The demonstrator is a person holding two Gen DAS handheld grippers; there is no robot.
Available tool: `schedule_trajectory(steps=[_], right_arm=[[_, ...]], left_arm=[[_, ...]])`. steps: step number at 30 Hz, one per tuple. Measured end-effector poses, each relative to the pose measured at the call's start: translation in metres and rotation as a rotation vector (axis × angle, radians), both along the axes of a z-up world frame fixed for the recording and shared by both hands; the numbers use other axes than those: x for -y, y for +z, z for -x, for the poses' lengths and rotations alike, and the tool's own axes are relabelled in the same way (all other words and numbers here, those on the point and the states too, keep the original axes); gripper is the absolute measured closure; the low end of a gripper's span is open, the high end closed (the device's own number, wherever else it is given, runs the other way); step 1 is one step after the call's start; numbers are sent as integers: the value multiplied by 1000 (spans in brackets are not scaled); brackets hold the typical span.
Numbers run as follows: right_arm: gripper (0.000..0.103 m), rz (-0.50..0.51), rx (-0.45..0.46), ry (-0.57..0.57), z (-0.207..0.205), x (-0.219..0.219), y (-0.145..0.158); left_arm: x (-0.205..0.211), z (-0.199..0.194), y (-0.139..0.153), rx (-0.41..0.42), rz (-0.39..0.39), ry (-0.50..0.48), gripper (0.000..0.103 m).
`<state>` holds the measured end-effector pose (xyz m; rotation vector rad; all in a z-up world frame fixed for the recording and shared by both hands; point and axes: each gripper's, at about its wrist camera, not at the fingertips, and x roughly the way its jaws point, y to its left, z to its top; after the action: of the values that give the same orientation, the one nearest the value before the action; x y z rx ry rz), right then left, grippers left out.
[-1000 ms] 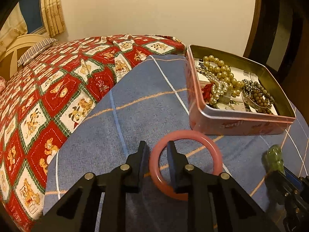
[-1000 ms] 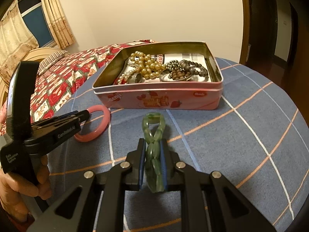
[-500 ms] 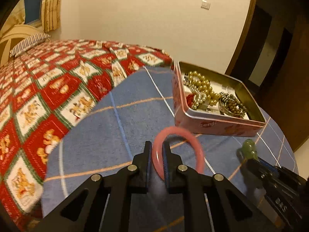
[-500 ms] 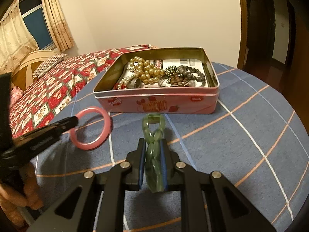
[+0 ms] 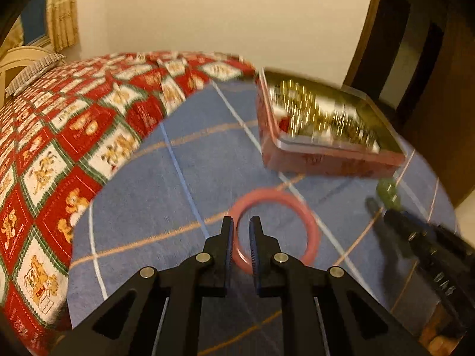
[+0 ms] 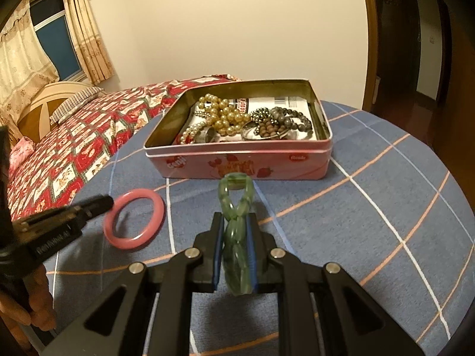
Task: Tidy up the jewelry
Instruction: 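Close the left tool on the pink bangle rim and lift it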
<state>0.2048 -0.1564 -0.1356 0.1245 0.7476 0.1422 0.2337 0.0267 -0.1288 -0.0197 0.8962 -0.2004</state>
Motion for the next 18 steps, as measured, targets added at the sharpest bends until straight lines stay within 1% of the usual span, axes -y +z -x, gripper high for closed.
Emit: schedule_trajectory(steps=[1, 3, 4, 6, 8, 9, 10, 11, 12, 13, 16, 18], right_arm=[[85, -1, 0, -1, 0, 0, 0], [85, -3, 1, -2, 0, 1, 0], [85, -4, 1, -2, 0, 1, 0], [85, -4, 1, -2, 0, 1, 0], [85, -2, -2, 0, 0, 0, 0], [85, -2, -2, 0, 0, 0, 0], [85, -1, -1, 0, 0, 0, 0], [85, -2, 0, 0, 0, 0, 1], [85, -2, 2, -2, 0, 1, 1], [85, -3, 3, -3, 1, 1, 1], [85, -3, 7, -7, 1, 1, 1], [85, 0, 16, -9, 2, 1, 3]], left_arm=[[3, 0, -3, -4, -29, -1, 77], [7, -1, -10, -21, -60, -9, 70], [8, -1, -10, -18, -64, -11, 63], [11, -3, -12, -24, -68, -23, 54], [15, -3, -12, -22, -90, -21, 54], [15, -3, -13, -22, -88, -19, 56], [14, -3, -12, -21, -82, -20, 72], [13, -3, -11, -17, -84, -17, 85], [13, -4, -11, -16, -90, -13, 92], [13, -3, -11, -16, -90, -17, 93], [16, -1, -10, -9, -109, -21, 94], [16, 1, -9, -11, -77, -22, 94]])
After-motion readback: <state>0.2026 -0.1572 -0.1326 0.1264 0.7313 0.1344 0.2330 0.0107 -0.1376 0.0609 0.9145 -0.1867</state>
